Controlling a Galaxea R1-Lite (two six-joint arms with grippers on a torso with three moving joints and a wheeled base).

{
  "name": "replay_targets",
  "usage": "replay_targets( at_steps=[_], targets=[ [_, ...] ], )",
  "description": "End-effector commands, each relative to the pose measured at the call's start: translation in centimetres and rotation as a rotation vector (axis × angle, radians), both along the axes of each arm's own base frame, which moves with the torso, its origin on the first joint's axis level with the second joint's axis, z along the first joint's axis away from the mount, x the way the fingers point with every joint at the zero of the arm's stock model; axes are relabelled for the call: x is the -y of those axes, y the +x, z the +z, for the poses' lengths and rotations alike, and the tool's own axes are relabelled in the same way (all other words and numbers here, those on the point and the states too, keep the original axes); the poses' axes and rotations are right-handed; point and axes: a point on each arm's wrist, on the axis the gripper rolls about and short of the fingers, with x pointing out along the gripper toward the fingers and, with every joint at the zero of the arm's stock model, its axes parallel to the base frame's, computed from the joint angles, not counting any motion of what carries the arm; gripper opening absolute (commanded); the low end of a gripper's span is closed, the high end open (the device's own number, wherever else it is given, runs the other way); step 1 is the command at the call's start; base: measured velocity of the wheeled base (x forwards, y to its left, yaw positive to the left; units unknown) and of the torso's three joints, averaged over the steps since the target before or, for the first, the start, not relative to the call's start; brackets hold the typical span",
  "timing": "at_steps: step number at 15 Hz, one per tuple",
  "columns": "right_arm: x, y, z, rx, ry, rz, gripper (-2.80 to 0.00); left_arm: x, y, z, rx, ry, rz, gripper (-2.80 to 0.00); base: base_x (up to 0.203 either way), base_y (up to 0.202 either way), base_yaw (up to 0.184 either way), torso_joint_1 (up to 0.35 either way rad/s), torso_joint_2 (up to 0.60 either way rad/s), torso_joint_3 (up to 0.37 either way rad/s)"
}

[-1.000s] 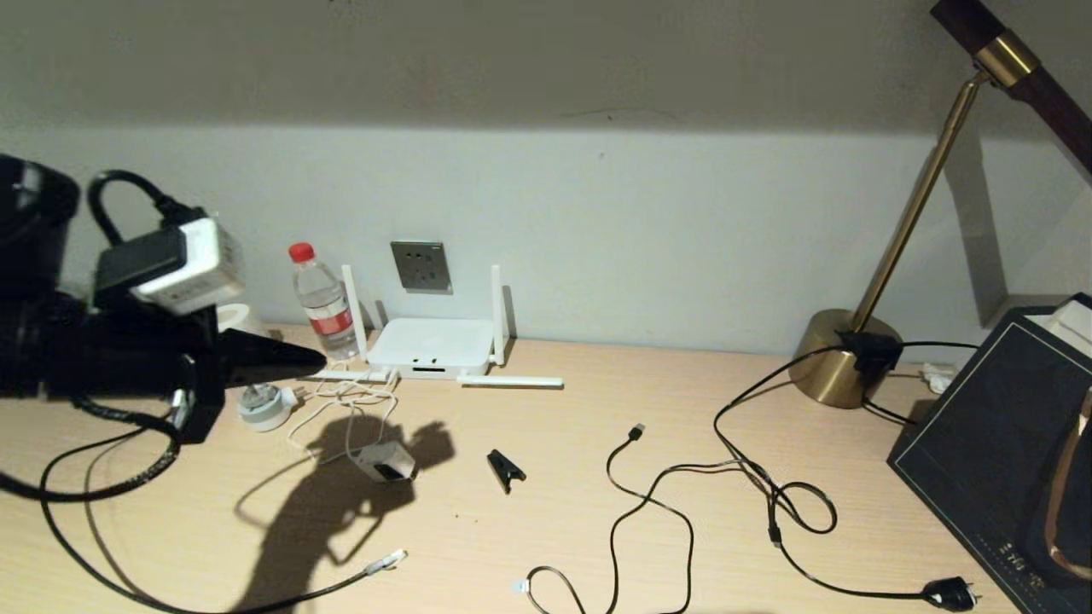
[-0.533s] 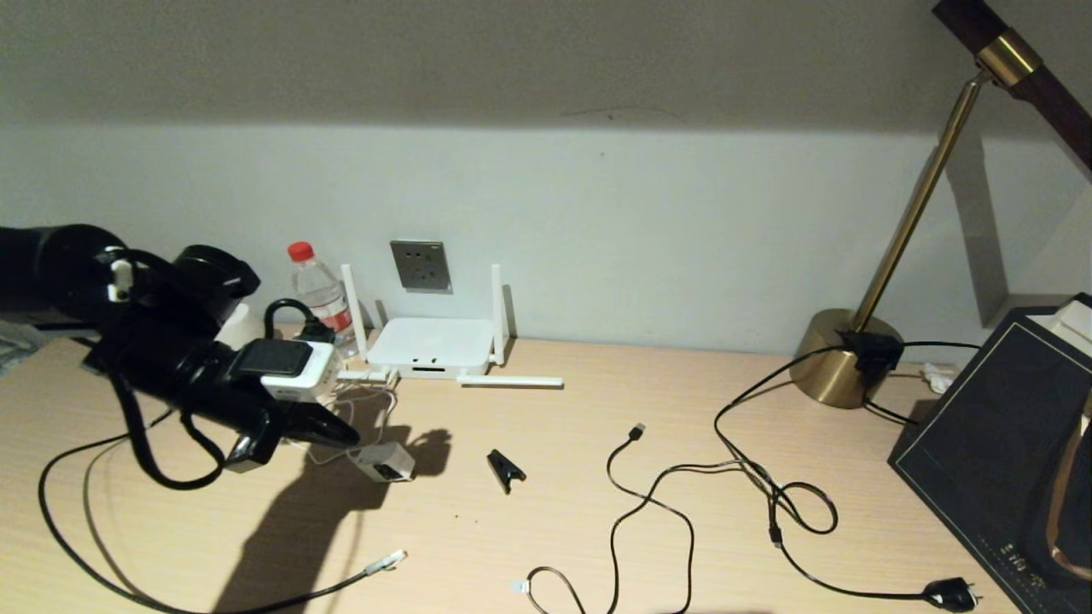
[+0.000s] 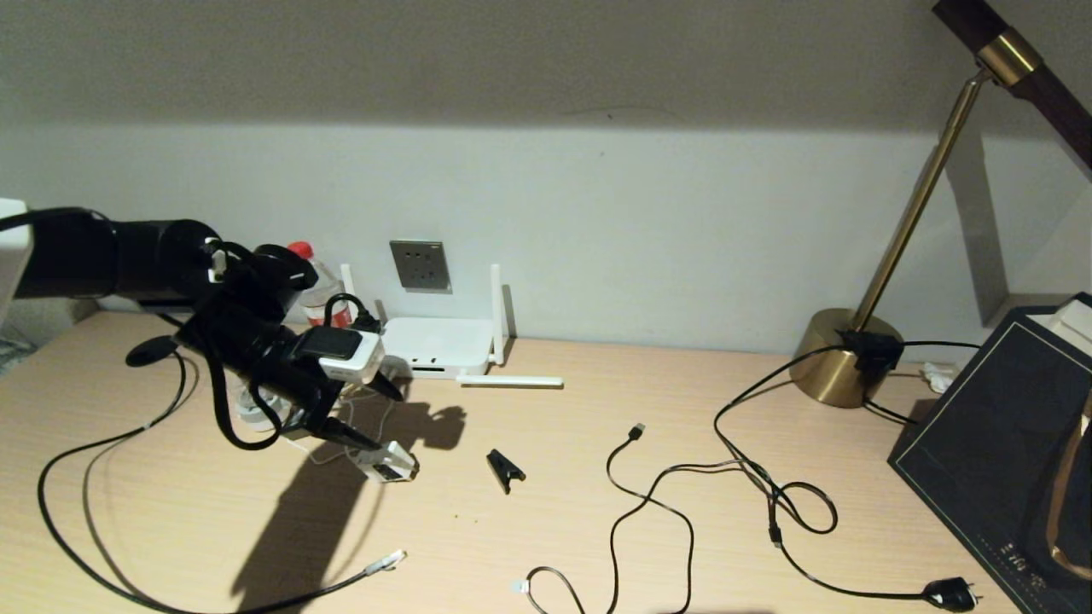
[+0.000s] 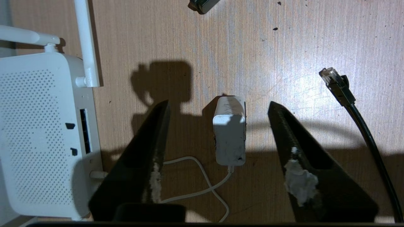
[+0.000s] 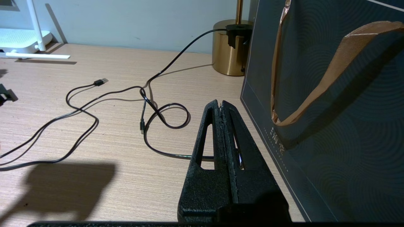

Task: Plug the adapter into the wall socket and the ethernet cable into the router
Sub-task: Pick up plug

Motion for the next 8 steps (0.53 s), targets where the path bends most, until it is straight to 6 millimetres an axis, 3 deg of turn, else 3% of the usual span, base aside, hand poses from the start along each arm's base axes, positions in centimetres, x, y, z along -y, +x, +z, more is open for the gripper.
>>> replay_targets(
  at_steps=[1, 8],
  targets=[
    [0.0, 0.3, -1.0, -0.036, 0.0, 0.0, -2.8, 0.7, 0.9, -1.4, -0.043, 0.003, -0.026, 0.0, 0.0, 0.0, 0.0, 0.0, 0.0, 0.0],
    [0.0, 0.3, -1.0, -0.034, 0.0, 0.0, -2.8, 0.7, 0.3, -3.3, -0.155, 0.084, 0.029, 0.0, 0.0, 0.0, 0.0, 0.0, 0.0, 0.0]
  ],
)
